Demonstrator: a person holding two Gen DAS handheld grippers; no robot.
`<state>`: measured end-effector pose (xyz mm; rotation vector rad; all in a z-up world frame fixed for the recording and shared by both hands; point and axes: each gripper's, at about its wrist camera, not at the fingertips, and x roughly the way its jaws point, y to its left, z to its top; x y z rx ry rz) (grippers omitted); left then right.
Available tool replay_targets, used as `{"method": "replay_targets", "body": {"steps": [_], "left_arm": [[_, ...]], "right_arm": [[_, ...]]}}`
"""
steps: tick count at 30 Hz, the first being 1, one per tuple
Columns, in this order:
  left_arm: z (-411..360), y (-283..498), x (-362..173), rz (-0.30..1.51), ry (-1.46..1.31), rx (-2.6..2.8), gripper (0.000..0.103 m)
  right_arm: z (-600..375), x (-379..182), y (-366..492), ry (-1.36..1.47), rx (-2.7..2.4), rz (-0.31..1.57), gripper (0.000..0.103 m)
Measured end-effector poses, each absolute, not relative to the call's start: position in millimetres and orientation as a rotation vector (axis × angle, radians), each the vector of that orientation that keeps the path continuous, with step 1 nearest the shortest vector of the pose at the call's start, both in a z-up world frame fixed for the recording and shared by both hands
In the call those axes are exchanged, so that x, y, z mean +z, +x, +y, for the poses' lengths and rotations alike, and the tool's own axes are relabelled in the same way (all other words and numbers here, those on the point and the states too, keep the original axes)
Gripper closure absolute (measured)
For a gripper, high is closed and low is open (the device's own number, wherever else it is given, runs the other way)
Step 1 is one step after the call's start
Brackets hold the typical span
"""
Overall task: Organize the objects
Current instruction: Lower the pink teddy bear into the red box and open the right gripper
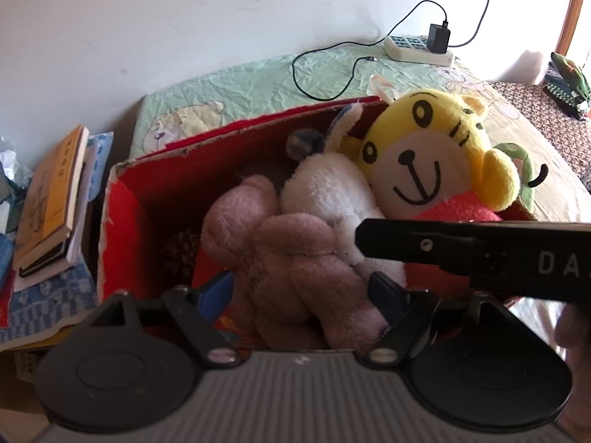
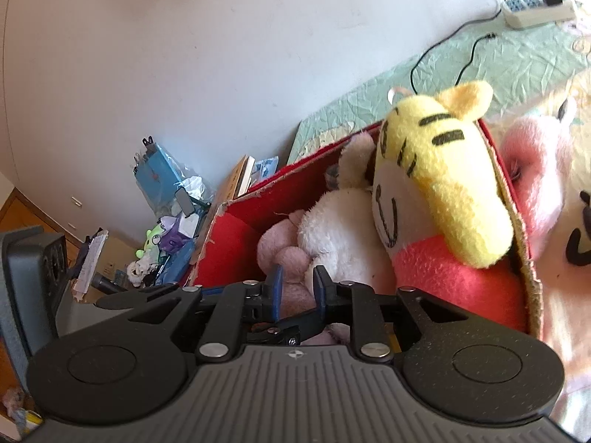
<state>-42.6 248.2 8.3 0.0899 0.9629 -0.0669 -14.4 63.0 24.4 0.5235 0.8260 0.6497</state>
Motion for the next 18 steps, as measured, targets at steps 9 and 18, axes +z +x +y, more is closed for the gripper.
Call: {"method": "replay_targets", "body": {"steps": [9, 18], "left_arm": [[243.3, -49.9, 15.3, 0.960, 0.114, -0.005, 0.020], [241.7, -56.5, 21.9, 0.957, 0.111, 0.050, 0.019]], "right_arm": [[52.7, 33.4, -31.4, 0.474, 0.564, 0.755, 0.073], [43.6, 39.5, -48.9, 0.417, 0.504, 0.700, 0.073]]}}
